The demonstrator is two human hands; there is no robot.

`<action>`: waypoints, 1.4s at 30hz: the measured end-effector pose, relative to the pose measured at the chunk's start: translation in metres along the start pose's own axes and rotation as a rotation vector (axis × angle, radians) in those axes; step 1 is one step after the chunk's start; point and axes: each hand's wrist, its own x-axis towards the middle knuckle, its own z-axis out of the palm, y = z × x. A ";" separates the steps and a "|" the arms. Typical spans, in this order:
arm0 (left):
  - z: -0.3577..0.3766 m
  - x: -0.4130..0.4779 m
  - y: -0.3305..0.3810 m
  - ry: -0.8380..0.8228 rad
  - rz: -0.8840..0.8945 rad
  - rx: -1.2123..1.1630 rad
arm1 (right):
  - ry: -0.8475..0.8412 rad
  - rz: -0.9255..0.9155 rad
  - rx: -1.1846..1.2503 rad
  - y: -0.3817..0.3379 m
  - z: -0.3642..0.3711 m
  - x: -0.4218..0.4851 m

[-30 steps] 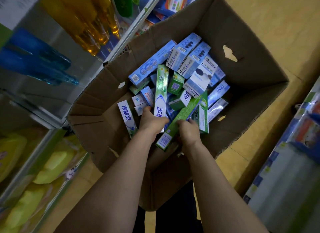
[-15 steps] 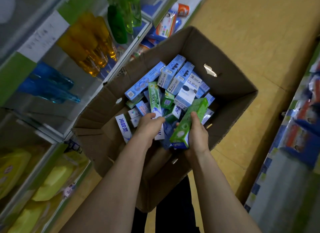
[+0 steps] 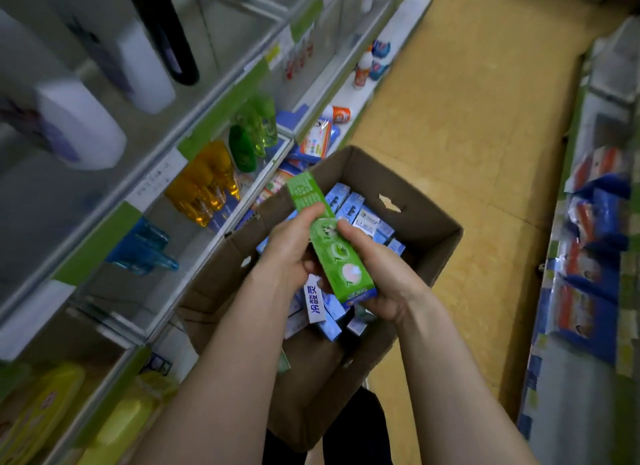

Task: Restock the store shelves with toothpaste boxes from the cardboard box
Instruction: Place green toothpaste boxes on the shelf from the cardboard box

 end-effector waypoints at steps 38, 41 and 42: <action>0.208 -0.253 -0.018 -0.699 0.071 -0.209 | 0.868 -1.231 -0.617 0.007 -0.044 -0.347; 0.218 -0.286 -0.041 -0.757 0.062 -0.176 | 0.933 -1.286 -0.528 0.022 -0.057 -0.375; 0.221 -0.294 -0.048 -0.776 0.065 -0.157 | 0.951 -1.311 -0.489 0.027 -0.061 -0.385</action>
